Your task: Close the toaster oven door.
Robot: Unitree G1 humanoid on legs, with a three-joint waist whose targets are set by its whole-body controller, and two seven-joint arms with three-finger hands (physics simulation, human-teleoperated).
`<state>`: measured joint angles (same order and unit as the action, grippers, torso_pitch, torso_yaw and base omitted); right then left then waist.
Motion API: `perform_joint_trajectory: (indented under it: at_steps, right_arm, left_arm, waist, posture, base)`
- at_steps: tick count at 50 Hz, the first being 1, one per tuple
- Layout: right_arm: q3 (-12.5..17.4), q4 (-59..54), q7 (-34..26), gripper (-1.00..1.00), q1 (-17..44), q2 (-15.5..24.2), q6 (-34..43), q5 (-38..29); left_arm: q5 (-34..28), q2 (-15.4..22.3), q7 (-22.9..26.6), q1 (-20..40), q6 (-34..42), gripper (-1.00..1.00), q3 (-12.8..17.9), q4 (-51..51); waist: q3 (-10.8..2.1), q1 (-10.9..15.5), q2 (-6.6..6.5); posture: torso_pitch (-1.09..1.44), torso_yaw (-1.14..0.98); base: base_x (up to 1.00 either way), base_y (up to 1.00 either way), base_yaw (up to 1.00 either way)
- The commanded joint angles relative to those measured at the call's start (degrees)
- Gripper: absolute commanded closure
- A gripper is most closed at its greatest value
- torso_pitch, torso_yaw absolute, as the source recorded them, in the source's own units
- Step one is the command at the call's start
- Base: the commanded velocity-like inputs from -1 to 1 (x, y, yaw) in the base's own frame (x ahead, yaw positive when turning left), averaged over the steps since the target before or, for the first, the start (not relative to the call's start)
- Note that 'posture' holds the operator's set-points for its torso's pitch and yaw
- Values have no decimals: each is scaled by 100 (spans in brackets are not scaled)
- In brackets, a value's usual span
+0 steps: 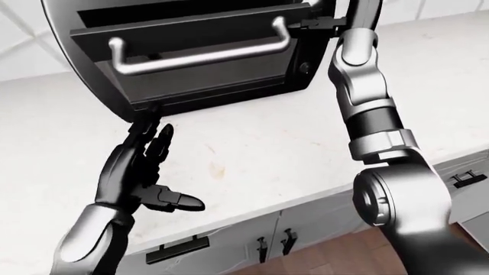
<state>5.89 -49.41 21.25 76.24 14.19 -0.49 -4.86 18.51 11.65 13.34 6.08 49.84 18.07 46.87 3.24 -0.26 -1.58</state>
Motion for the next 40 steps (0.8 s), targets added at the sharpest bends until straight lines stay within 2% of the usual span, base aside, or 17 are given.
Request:
perform_joint_trajectory:
  at_steps: [1, 5, 11, 16, 23, 32, 40]
  right_arm:
    - [18, 363, 58, -100, 348, 35, -271, 59]
    - [17, 382, 57, -100, 346, 38, -257, 66]
    - [19, 428, 54, -100, 340, 38, -223, 80]
    - [18, 481, 51, -100, 322, 33, -193, 99]
    - [10, 539, 55, -100, 289, 13, -168, 99]
    - [17, 510, 65, -100, 348, 27, -151, 102]
    - [17, 586, 63, -100, 345, 27, -92, 119]
  left_arm:
    - [58, 67, 49, 311, 61, -100, 163, 169]
    - [57, 173, 85, 573, 206, -100, 119, 56]
    - [-123, 369, 200, 844, 35, -100, -31, -424]
    - [-69, 466, 269, 1238, 176, -100, -17, -756]
    - [-103, 582, 416, 1378, 98, -100, -93, -936]
    - [-173, 784, 511, 1941, 37, -100, -186, -1376]
    - [-280, 876, 574, 2210, -139, -100, -262, -1786]
  waist:
    - [-197, 33, 19]
    - [-198, 29, 37]
    - [-206, 45, 41]
    - [-206, 50, 48]
    - [-208, 53, 54]
    - [-199, 54, 63]
    - [-187, 72, 75]
  posture:
    - [0, 0]
    - [0, 0]
    - [0, 0]
    - [0, 0]
    - [0, 0]
    - [0, 0]
    - [0, 0]
  base:
    - [0, 0, 0]
    - [0, 0, 0]
    - [0, 0, 0]
    - [0, 0, 0]
    - [0, 0, 0]
    - [0, 0, 0]
    - [0, 0, 0]
